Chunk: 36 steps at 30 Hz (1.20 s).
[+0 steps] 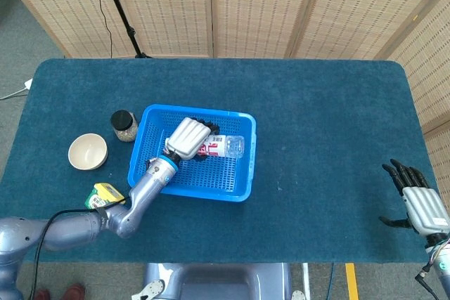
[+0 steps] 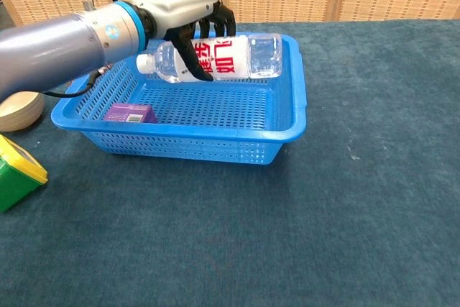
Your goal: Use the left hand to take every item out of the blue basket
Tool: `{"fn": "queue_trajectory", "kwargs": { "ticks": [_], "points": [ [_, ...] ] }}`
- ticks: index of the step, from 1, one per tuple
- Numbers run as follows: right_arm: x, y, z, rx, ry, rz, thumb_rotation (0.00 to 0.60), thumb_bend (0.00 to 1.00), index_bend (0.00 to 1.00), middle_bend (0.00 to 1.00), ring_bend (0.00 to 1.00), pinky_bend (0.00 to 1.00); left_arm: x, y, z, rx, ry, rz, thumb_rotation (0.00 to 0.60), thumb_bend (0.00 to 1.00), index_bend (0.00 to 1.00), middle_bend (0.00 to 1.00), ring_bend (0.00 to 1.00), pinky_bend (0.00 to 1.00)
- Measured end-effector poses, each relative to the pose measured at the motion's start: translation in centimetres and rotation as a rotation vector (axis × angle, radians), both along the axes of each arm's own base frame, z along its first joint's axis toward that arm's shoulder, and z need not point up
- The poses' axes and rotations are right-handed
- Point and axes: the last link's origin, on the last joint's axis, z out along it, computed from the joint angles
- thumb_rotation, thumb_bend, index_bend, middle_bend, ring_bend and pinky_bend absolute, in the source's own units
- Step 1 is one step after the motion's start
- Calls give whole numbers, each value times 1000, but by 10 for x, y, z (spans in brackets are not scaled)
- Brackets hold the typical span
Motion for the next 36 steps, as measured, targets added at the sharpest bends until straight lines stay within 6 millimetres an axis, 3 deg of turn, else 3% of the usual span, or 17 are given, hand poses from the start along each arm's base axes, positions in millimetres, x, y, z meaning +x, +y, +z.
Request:
{"fn": "queue_trajectory", "kwargs": {
  "ticks": [8, 14, 23, 29, 36],
  "points": [
    [5, 4, -1, 2, 6, 22, 600, 0, 0, 0, 0, 0, -22, -43, 54, -4, -72, -133, 600, 232, 557, 465, 458, 533],
    [7, 7, -3, 0, 16, 32, 600, 0, 0, 0, 0, 0, -50, -79, 69, -80, -165, -214, 600, 225, 556, 466, 458, 533],
    [9, 8, -9, 10, 35, 35, 600, 0, 0, 0, 0, 0, -102, -120, 70, -215, -211, -356, 600, 225, 558, 466, 457, 533],
    [8, 7, -10, 8, 41, 31, 600, 0, 0, 0, 0, 0, -112, -140, 58, -261, -226, -486, 600, 225, 564, 465, 457, 533],
    [7, 6, -9, 5, 41, 26, 600, 0, 0, 0, 0, 0, -109, -153, 43, -278, -210, -587, 600, 225, 564, 465, 453, 533]
  ]
}}
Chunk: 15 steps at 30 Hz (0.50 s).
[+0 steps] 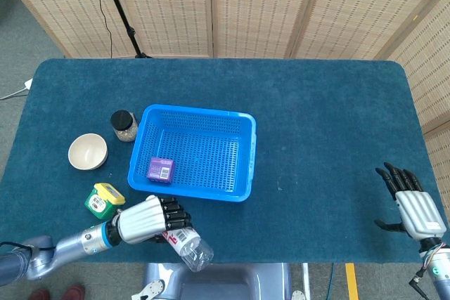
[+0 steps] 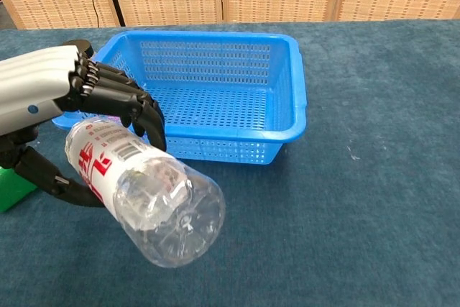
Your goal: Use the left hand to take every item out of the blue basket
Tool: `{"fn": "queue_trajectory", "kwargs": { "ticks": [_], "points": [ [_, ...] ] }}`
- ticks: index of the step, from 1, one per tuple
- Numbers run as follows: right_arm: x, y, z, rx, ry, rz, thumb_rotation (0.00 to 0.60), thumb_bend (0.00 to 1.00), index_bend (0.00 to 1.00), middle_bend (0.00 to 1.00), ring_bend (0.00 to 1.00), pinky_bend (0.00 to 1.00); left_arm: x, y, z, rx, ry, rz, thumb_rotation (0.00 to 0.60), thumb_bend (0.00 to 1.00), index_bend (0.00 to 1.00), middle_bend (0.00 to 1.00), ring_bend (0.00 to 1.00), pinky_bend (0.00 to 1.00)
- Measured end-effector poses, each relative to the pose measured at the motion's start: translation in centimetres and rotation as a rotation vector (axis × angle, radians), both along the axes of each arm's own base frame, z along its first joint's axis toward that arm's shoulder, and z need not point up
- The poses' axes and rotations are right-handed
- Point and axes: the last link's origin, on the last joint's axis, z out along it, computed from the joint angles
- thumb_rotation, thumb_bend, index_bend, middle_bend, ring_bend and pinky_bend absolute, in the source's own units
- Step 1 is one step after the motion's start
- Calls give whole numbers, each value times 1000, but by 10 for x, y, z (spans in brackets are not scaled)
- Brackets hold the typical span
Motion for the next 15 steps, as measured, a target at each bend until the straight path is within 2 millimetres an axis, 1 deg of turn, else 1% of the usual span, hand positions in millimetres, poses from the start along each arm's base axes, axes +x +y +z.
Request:
{"fn": "queue_trajectory", "kwargs": {
  "ticks": [4, 7, 13, 14, 15],
  "points": [
    [0, 0, 0, 2, 0, -1, 600, 0, 0, 0, 0, 0, 2, -5, -8, 32, 44, -69, 600, 224, 565, 465, 450, 533],
    [0, 0, 0, 2, -1, -1, 600, 0, 0, 0, 0, 0, 2, -9, -18, 54, 98, -116, 600, 224, 565, 465, 446, 533],
    [-1, -1, 2, -3, -5, -4, 600, 0, 0, 0, 0, 0, -3, -9, -35, 58, 177, -93, 600, 225, 559, 460, 416, 532],
    [-1, -1, 2, -2, -5, -5, 600, 0, 0, 0, 0, 0, -5, -7, -37, 64, 193, -81, 600, 225, 551, 441, 394, 522],
    [-1, -1, 2, -1, -5, -5, 600, 0, 0, 0, 0, 0, -6, -7, -39, 69, 203, -71, 600, 224, 526, 398, 348, 492]
  ]
}}
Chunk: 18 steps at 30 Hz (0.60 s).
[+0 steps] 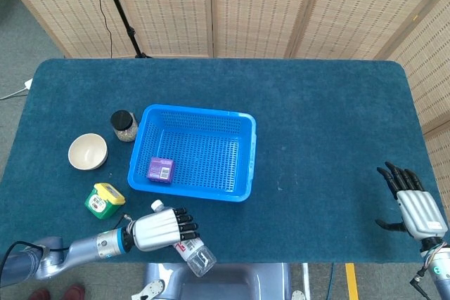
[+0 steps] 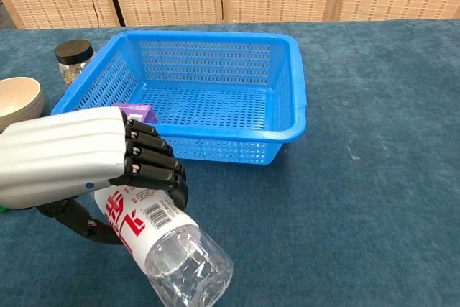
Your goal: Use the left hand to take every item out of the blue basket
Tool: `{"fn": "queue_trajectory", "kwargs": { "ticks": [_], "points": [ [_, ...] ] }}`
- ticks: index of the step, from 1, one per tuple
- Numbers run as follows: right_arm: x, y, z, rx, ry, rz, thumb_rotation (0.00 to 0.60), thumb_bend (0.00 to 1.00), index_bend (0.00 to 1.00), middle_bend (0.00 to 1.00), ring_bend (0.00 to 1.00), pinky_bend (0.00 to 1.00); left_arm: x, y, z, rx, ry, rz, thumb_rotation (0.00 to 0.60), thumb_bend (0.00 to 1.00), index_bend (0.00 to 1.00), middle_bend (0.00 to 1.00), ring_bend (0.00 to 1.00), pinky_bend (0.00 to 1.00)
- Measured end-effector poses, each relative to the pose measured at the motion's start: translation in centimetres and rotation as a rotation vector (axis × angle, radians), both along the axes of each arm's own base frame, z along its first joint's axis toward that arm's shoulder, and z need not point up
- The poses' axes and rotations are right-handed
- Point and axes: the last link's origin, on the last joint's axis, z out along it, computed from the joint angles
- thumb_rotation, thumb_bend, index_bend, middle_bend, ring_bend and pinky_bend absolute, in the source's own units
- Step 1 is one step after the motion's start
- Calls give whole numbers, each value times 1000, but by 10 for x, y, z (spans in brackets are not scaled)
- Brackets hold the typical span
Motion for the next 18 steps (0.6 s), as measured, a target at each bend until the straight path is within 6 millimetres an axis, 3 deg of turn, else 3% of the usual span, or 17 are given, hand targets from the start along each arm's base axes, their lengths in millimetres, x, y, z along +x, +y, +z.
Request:
{"fn": "queue_trajectory", "kwargs": {
  "ticks": [1, 4, 8, 18],
  "points": [
    [0, 0, 0, 1, 0, 0, 600, 0, 0, 0, 0, 0, -2, 1, -2, 7, 8, 10, 600, 221, 497, 352, 300, 456],
    [0, 0, 0, 1, 1, 0, 600, 0, 0, 0, 0, 0, -8, 4, -6, 19, 36, 50, 600, 211, 270, 60, 36, 212],
    [0, 0, -1, 5, 4, -2, 600, 0, 0, 0, 0, 0, -16, 8, -13, 21, 101, 117, 600, 209, 23, 0, 0, 33],
    [0, 0, -3, 9, 8, -1, 600, 0, 0, 0, 0, 0, -14, 10, -9, 4, 98, 189, 600, 206, 0, 0, 0, 3]
  ]
}}
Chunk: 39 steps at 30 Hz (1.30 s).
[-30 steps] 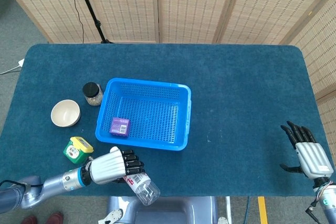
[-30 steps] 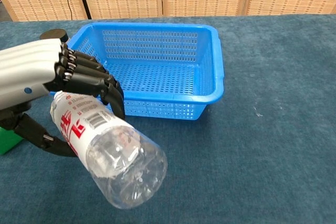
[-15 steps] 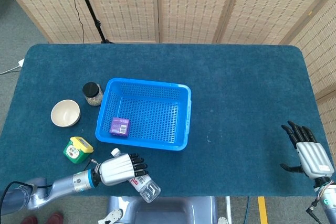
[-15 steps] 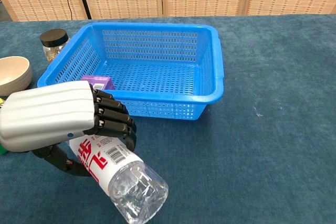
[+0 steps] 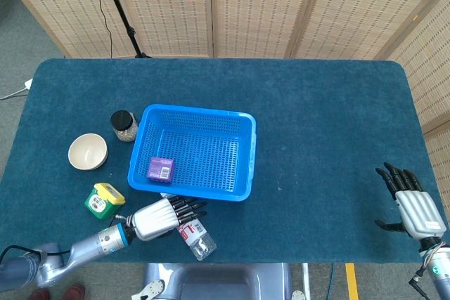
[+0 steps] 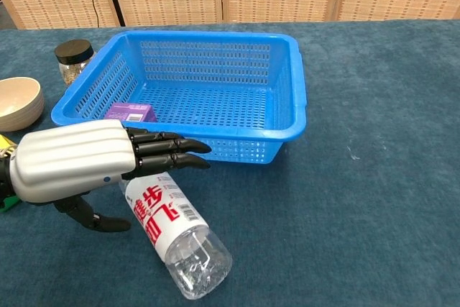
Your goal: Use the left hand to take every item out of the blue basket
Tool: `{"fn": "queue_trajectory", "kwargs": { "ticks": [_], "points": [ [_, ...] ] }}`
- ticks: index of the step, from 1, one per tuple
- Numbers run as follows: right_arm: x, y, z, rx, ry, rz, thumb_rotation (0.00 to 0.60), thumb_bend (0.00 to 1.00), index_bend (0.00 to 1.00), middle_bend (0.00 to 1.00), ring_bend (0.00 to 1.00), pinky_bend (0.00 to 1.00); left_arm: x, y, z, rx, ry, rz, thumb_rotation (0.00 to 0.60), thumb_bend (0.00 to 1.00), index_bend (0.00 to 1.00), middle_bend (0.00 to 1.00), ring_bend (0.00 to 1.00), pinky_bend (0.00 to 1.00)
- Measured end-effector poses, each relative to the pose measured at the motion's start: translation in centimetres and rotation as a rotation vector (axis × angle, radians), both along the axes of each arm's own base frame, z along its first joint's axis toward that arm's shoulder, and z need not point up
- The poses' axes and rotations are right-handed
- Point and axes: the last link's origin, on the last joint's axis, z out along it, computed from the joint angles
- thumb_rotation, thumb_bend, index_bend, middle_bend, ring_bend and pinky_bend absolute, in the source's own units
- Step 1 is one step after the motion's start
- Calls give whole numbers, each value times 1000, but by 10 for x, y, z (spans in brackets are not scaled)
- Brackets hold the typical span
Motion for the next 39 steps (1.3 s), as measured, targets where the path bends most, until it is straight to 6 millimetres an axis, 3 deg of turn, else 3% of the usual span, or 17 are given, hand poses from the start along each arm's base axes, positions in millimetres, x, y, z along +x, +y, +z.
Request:
{"fn": "queue_trajectory", "kwargs": {
  "ticks": [7, 15, 26, 32, 39],
  "points": [
    [0, 0, 1, -3, -1, 0, 600, 0, 0, 0, 0, 0, 8, 2, 16, -30, -139, -12, 600, 205, 0, 0, 0, 55],
    [1, 1, -1, 3, 1, 3, 600, 0, 0, 0, 0, 0, 21, 19, 52, 41, -320, -34, 600, 205, 0, 0, 0, 64],
    [0, 0, -3, 8, 7, -3, 600, 0, 0, 0, 0, 0, 44, 69, 68, 81, -142, 288, 600, 203, 0, 0, 0, 63],
    [-3, -2, -4, 15, 10, -14, 600, 0, 0, 0, 0, 0, 63, 103, 65, 112, -48, 438, 600, 190, 0, 0, 0, 25],
    [-5, -4, -6, 21, 14, -28, 600, 0, 0, 0, 0, 0, 85, 125, 51, 125, 79, 496, 600, 137, 0, 0, 0, 0]
  ]
}}
